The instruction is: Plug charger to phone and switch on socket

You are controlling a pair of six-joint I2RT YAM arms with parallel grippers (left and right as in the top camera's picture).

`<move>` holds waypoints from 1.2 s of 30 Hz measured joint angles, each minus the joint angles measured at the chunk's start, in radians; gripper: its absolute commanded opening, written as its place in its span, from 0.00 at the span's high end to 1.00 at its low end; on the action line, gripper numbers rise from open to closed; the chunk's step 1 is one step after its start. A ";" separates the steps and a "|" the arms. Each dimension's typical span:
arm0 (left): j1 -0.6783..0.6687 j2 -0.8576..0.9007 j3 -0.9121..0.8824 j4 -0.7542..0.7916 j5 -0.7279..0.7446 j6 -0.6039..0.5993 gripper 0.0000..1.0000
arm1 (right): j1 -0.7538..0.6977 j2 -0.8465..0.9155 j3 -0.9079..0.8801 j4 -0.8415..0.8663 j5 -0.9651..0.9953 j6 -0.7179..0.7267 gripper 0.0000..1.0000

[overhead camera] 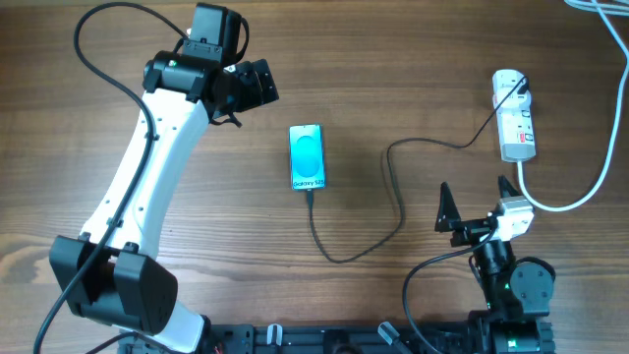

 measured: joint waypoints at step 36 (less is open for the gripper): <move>0.000 0.000 0.000 0.000 0.000 0.000 0.00 | 0.008 0.000 0.000 -0.003 0.044 -0.035 0.01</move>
